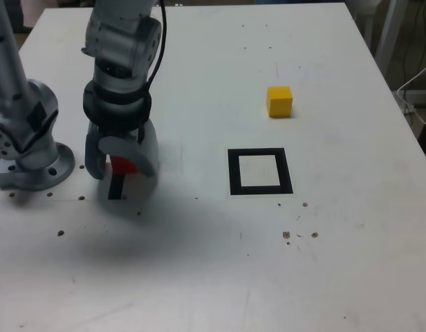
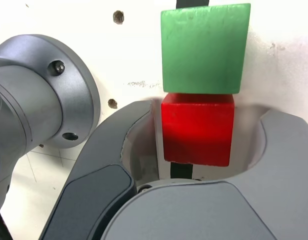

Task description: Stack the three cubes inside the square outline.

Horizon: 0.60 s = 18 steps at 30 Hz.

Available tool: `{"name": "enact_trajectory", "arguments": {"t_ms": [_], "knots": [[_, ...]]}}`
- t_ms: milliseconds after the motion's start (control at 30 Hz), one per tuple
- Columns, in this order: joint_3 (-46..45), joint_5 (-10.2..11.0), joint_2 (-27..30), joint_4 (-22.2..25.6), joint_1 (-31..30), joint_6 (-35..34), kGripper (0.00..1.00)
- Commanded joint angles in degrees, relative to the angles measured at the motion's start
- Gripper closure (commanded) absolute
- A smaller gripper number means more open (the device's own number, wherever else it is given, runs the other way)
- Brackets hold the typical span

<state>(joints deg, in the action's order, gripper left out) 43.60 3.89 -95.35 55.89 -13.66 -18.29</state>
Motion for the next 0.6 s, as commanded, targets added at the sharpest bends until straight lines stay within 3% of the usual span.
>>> {"name": "enact_trajectory", "arguments": {"t_ms": [0,233,567], "knots": [[-0.08,-0.34,-0.69,0.53,0.73,0.93,0.42],[0.22,-0.49,-0.66,1.04,1.27,1.86,0.58],[1.05,-0.59,-0.32,0.96,1.27,2.45,0.68]]}}
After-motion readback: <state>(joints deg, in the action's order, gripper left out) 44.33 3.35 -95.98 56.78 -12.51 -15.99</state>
